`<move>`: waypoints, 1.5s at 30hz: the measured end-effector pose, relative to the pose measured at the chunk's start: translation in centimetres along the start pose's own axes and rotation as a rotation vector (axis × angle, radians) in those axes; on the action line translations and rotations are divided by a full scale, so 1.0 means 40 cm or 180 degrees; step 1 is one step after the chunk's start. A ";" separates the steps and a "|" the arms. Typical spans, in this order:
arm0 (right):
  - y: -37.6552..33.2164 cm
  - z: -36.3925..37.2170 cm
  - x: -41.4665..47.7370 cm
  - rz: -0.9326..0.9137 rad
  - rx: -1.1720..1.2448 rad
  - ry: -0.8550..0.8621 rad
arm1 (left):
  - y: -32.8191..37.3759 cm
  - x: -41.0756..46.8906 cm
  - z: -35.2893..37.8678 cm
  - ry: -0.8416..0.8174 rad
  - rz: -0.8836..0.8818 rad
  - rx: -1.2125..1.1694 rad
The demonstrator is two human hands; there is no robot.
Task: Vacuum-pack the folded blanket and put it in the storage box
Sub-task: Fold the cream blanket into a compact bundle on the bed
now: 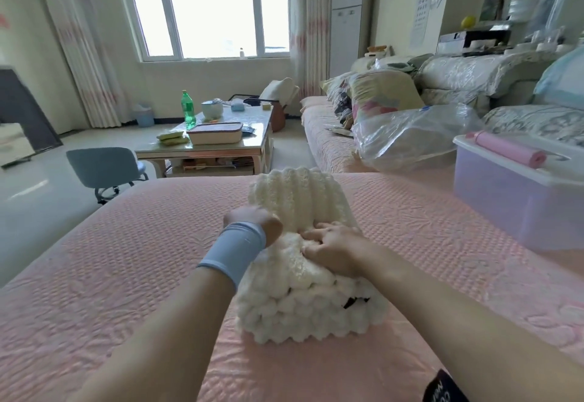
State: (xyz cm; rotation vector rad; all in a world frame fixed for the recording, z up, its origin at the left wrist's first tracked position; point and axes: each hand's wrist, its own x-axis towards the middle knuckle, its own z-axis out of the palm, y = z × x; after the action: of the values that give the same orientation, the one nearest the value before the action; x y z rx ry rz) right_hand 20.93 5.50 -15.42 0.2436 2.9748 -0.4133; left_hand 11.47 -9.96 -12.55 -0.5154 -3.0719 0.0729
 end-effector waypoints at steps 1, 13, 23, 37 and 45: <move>0.003 0.002 0.004 -0.0031 0.0019 0.0037 | 0.013 0.020 -0.006 0.0322 0.0038 0.0019; 0.051 -0.049 0.250 0.0140 0.0172 0.1438 | 0.081 0.261 0.182 0.0064 0.0514 -0.1014; 0.147 0.058 0.431 0.0447 0.0583 0.0226 | 0.048 0.363 0.264 -0.0245 0.0397 -0.1749; 0.067 -0.014 0.209 0.0394 0.0351 -0.0242 | 0.025 0.185 0.190 -0.1103 0.0251 -0.1300; -0.044 0.069 0.052 0.0110 -0.0422 -0.0103 | -0.013 0.031 0.168 -0.1308 0.0378 -0.1455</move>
State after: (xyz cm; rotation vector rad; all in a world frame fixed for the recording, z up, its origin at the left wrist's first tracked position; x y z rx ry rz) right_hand 18.88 3.34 -17.91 0.2712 2.9461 -0.2129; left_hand 9.90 -10.32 -19.21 -0.7870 -3.4560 -0.6097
